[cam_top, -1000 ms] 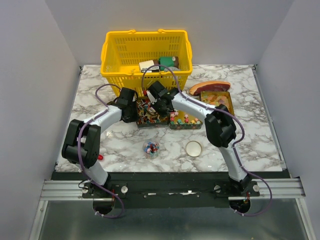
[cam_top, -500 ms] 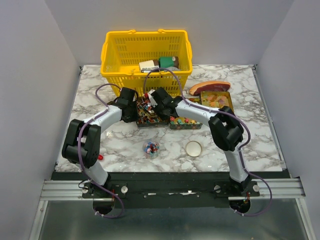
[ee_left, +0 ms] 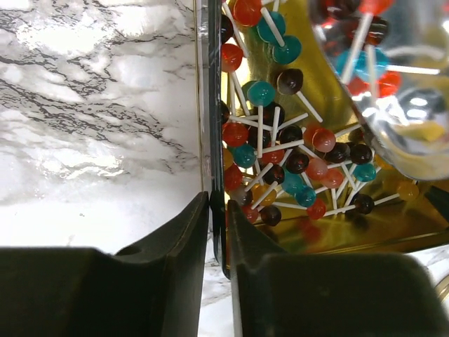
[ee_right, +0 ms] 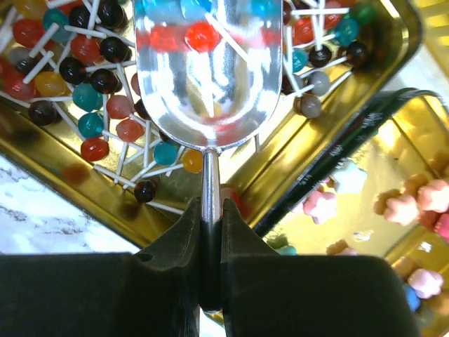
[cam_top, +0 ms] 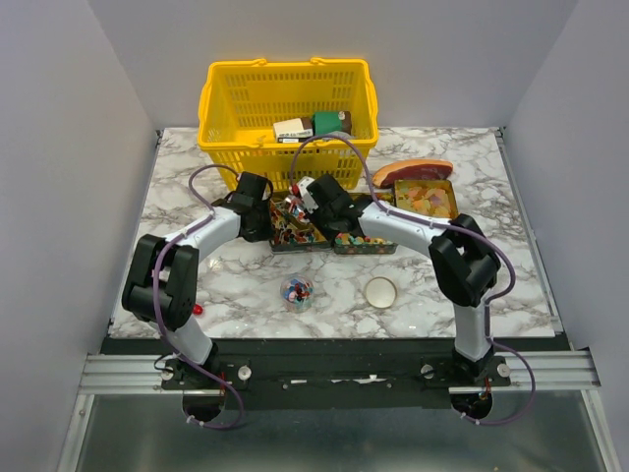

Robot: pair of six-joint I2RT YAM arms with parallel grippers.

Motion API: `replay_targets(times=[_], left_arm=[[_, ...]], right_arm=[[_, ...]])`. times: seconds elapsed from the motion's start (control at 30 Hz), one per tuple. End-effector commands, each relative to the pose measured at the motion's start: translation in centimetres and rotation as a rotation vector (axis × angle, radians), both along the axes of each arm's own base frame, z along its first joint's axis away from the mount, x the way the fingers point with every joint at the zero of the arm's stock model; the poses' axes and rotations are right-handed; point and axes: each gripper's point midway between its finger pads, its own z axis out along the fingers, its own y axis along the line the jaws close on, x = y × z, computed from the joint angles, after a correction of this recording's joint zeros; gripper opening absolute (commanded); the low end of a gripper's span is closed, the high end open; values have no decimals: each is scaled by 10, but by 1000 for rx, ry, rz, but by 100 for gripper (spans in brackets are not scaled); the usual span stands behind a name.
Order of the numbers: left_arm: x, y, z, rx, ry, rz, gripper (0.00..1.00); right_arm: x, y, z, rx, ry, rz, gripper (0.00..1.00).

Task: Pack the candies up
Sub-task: Scoop the fake candies from the storage box.

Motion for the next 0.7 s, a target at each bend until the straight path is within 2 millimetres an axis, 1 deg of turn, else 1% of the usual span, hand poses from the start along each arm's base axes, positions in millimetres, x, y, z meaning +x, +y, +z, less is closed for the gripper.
replay_targets(times=[0.0,0.03,0.1,0.13,0.17,0.2,0.23,0.27,0.3,0.33,0.37,0.4,0.43,0.47,0.5,0.53,0.63,0.67], left_arm=[[9,3,17,7,-63,9,34],[10,2,20,3,-75,8,39],[10,2,23,-3,-91,11,45],[12,6,28,11,-114,24,53],[13,7,31,12,-127,26,56],[14,8,33,15,-141,24,59],[14,9,39,15,-159,27,65],[15,10,41,19,-172,26,68],[16,12,44,28,-187,27,70],[16,14,50,30,-207,30,73],[16,15,54,32,-222,34,73],[16,18,55,41,-233,44,74],[16,19,61,40,-255,46,76],[15,21,64,43,-267,54,77],[15,23,64,46,-277,62,78],[14,26,70,50,-295,75,79],[13,31,75,60,-314,99,80],[14,31,76,56,-319,104,80]], right_arm=[[4,-1,30,37,-64,0,1],[4,-1,33,41,-66,1,1],[3,-2,39,47,-72,-4,1],[2,-3,41,47,-72,-4,1],[0,-5,42,44,-67,-8,1],[-1,-7,49,49,-74,-9,1],[-2,-8,52,54,-75,-12,1],[-7,-12,52,43,-67,-13,1],[-10,-14,63,57,-80,-15,1],[-13,-17,65,59,-79,-17,1],[-16,-19,68,62,-86,-20,1],[-23,-24,65,54,-78,-22,1],[-26,-27,75,69,-90,-27,1],[-31,-30,78,69,-91,-29,1],[-40,-32,75,59,-84,-23,1],[-45,-34,86,75,-102,-24,1],[-64,-40,88,56,-86,-8,1],[-73,-45,92,48,-73,-3,1]])
